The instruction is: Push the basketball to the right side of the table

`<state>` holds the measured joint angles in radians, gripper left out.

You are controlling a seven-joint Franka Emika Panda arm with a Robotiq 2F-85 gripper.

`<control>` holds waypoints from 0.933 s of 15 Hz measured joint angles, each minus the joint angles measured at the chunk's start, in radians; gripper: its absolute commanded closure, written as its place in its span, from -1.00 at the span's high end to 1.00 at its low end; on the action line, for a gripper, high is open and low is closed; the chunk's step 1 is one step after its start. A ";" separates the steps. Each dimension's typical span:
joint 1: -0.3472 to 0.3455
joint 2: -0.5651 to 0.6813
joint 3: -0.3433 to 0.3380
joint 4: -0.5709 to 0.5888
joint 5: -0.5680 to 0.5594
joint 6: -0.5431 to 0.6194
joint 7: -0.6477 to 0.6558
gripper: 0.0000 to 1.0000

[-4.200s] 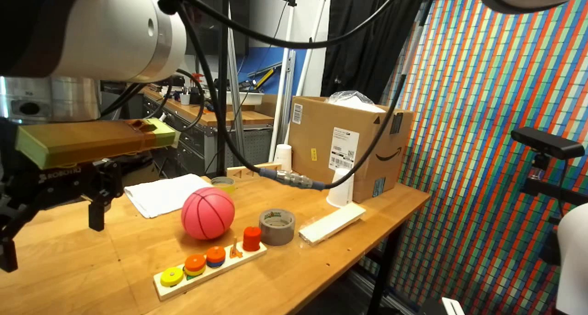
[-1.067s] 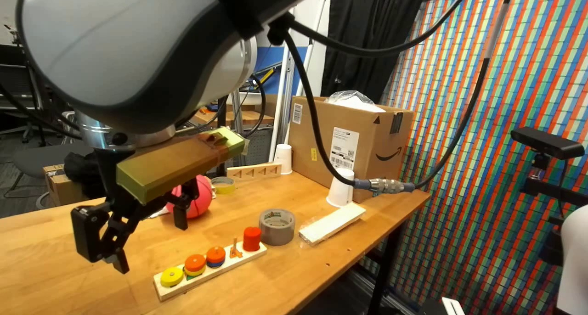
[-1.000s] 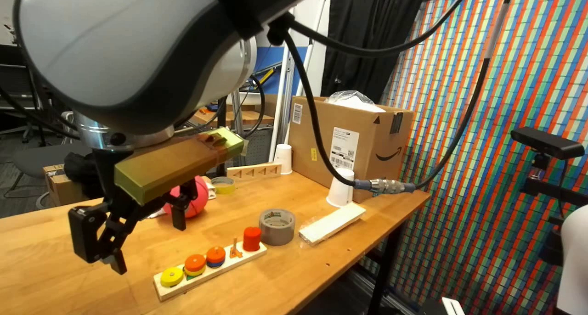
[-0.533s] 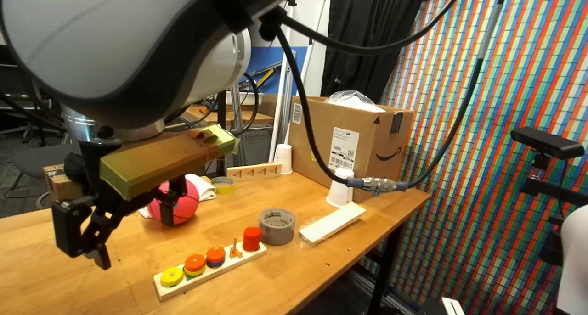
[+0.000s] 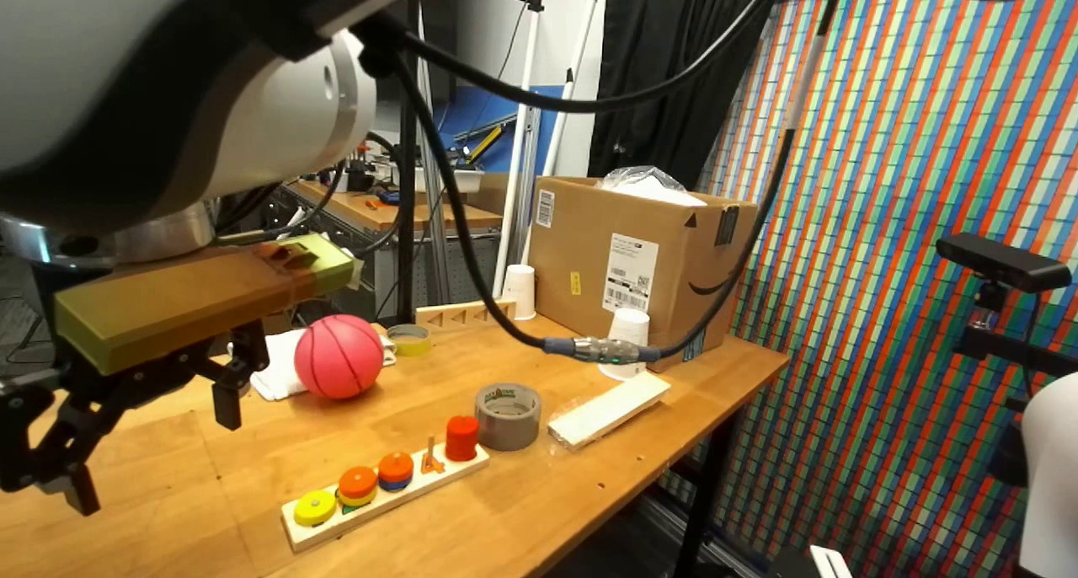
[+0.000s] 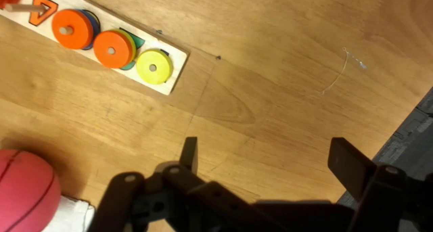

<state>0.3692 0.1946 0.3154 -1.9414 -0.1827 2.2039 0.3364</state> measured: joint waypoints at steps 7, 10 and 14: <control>0.034 0.177 -0.025 0.238 -0.034 -0.095 -0.017 1.00; 0.041 0.254 -0.053 0.347 -0.037 -0.139 -0.047 1.00; 0.042 0.349 -0.095 0.482 -0.037 -0.177 -0.086 1.00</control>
<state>0.4111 0.5441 0.2206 -1.4594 -0.2196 2.0272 0.2504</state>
